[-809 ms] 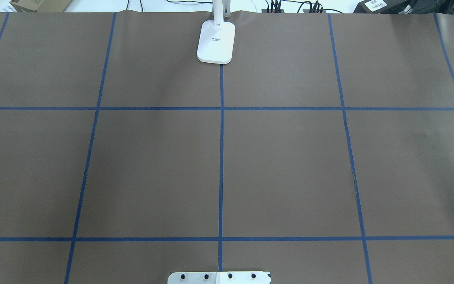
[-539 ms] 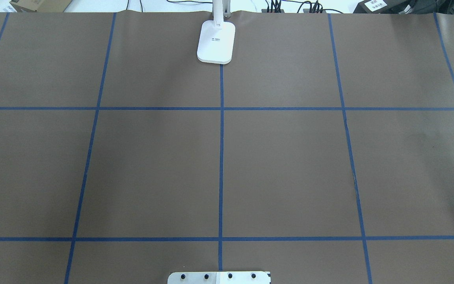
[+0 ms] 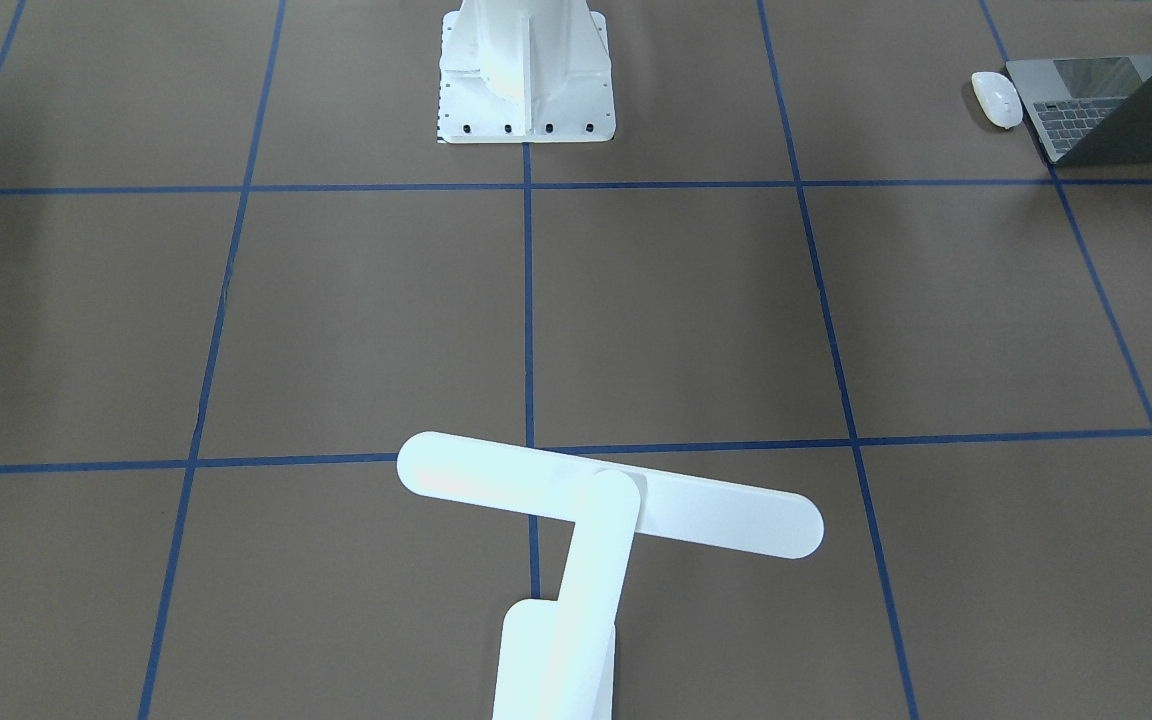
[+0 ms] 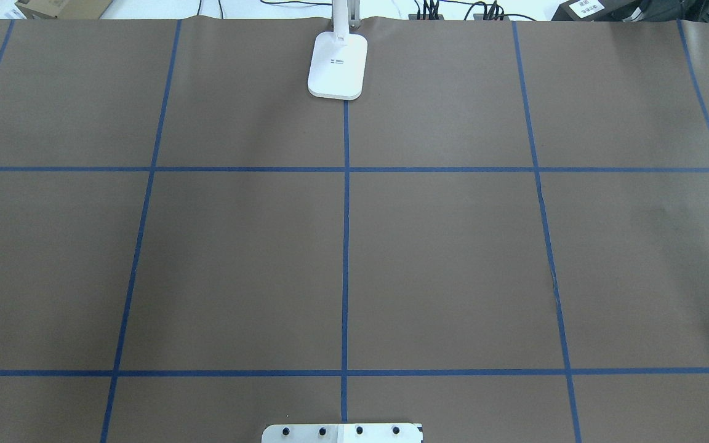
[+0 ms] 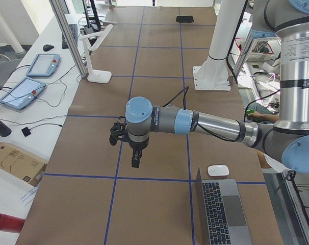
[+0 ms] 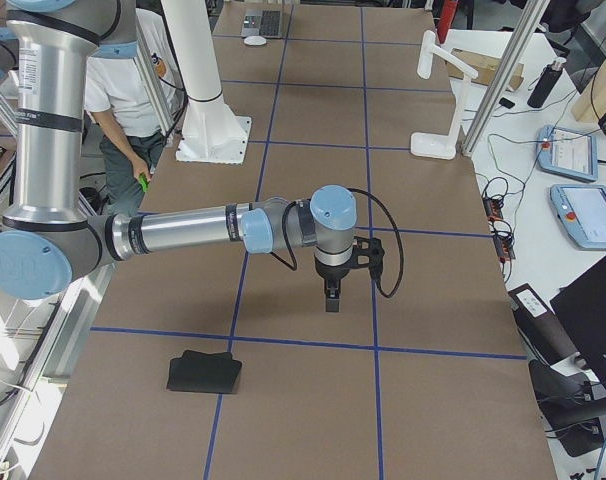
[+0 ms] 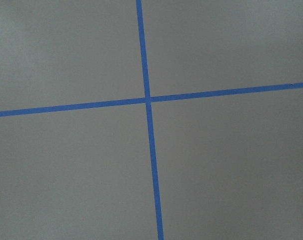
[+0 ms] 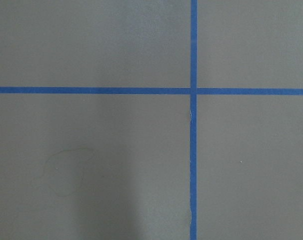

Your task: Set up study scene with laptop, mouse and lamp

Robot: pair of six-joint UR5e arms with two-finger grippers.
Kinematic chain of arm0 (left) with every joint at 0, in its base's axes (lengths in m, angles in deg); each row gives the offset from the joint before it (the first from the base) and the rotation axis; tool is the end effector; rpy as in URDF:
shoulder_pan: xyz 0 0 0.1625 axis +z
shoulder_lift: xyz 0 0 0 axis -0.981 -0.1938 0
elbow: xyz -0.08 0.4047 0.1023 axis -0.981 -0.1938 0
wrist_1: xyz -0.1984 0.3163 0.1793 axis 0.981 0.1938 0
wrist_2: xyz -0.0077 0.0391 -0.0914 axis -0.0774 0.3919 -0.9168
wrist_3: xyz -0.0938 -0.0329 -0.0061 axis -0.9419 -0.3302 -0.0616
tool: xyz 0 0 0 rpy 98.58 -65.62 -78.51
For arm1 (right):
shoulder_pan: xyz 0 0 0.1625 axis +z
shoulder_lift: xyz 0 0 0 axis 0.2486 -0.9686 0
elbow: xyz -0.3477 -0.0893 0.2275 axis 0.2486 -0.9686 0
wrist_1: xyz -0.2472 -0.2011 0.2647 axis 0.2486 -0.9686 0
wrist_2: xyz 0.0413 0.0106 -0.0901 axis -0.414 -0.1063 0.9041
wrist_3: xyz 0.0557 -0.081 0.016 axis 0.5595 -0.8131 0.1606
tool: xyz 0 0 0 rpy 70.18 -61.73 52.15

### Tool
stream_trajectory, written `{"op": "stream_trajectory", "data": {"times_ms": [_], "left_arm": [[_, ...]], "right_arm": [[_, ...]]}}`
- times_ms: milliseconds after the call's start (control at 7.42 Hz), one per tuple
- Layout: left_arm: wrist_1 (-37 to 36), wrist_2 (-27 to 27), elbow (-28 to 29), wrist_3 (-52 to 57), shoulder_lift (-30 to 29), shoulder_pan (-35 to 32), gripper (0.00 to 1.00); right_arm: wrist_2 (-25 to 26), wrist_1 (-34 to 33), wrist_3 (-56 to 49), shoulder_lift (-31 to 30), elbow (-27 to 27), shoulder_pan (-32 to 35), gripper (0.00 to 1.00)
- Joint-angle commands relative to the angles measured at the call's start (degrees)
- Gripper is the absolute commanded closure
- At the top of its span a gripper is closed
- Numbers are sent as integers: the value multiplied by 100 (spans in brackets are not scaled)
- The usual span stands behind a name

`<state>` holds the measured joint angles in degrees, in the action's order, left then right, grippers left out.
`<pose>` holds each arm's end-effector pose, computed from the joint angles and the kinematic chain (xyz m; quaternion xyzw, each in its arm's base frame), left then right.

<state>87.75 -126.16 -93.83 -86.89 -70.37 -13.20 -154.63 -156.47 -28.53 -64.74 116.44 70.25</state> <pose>-0.0787 -0.4456 0.5683 0.0585 0.3806 0.0203 0.9227 0.0241 -0.4502 0.5750 0.0334 -0.3698 0.0122 0.9284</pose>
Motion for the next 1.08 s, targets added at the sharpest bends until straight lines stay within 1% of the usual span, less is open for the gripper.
{"op": "stream_trajectory", "data": {"times_ms": [0, 674, 809, 943], "left_arm": [[-6, -14, 6, -24, 45, 0, 0], [46, -49, -91, -32, -33, 0, 1], [64, -137, -178, -24, -60, 0, 1], [56, -146, -136, -24, -51, 0, 1]], "right_arm": [[-59, 12, 0, -71, 78, 8, 1], [-77, 65, 1, -46, 69, -1, 1], [-60, 56, 0, -71, 208, 78, 1], [-77, 65, 0, -89, 219, 78, 1]]}}
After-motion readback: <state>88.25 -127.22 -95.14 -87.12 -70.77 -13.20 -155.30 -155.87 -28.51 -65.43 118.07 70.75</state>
